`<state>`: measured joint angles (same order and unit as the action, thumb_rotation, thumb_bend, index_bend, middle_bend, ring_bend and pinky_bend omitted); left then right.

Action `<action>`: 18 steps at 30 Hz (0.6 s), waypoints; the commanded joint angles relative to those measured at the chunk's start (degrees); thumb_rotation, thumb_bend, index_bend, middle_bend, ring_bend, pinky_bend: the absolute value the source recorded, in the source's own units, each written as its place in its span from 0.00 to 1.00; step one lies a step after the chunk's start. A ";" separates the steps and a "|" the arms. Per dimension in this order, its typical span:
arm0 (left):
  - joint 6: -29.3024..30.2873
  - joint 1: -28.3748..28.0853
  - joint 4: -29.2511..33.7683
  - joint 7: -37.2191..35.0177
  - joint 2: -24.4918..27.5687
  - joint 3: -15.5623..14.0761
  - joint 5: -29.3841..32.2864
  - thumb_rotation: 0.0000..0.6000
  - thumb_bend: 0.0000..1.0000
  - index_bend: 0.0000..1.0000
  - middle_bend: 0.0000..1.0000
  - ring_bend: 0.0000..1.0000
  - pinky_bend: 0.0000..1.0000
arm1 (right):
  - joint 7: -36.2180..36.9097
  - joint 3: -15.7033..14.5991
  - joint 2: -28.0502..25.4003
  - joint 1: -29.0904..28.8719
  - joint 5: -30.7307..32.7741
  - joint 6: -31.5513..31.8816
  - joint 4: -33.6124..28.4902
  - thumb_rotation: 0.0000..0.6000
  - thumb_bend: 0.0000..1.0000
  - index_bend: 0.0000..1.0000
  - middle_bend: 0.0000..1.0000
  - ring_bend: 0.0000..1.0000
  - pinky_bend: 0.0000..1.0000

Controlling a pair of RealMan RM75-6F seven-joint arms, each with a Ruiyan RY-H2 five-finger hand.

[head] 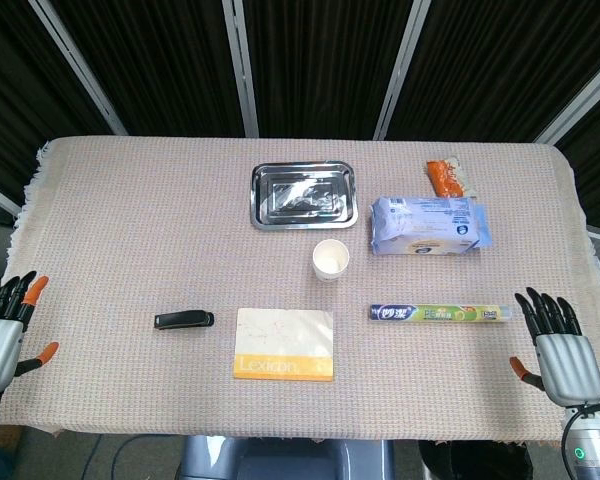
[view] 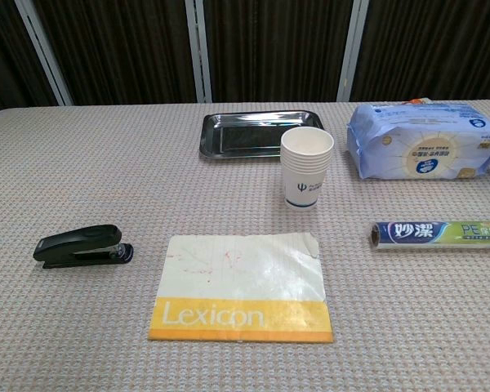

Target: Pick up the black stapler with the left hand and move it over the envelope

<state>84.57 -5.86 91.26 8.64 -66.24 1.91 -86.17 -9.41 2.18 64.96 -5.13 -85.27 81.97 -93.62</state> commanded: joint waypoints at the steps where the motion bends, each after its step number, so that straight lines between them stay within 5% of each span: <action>1: -0.34 -0.14 0.02 0.07 -0.06 -0.01 0.17 1.00 0.21 0.00 0.00 0.00 0.12 | -0.12 -0.14 -0.11 -0.07 0.15 -0.39 -0.17 1.00 0.19 0.00 0.00 0.00 0.00; 10: -2.59 -1.99 -1.33 -0.26 -2.00 -0.53 -1.70 1.00 0.21 0.01 0.02 0.01 0.16 | -0.10 -0.12 -0.21 -0.09 0.18 -0.41 -0.34 1.00 0.18 0.00 0.00 0.00 0.00; 18: -4.38 -4.96 -2.64 5.51 -8.86 -0.39 -4.65 1.00 0.21 0.20 0.15 0.13 0.31 | -0.27 -0.38 -0.17 -0.50 0.13 -1.41 -0.51 1.00 0.19 0.00 0.00 0.00 0.00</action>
<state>80.32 -9.89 89.50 12.49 -72.80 1.31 -89.94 -9.76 1.82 64.82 -5.59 -85.10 80.62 -94.08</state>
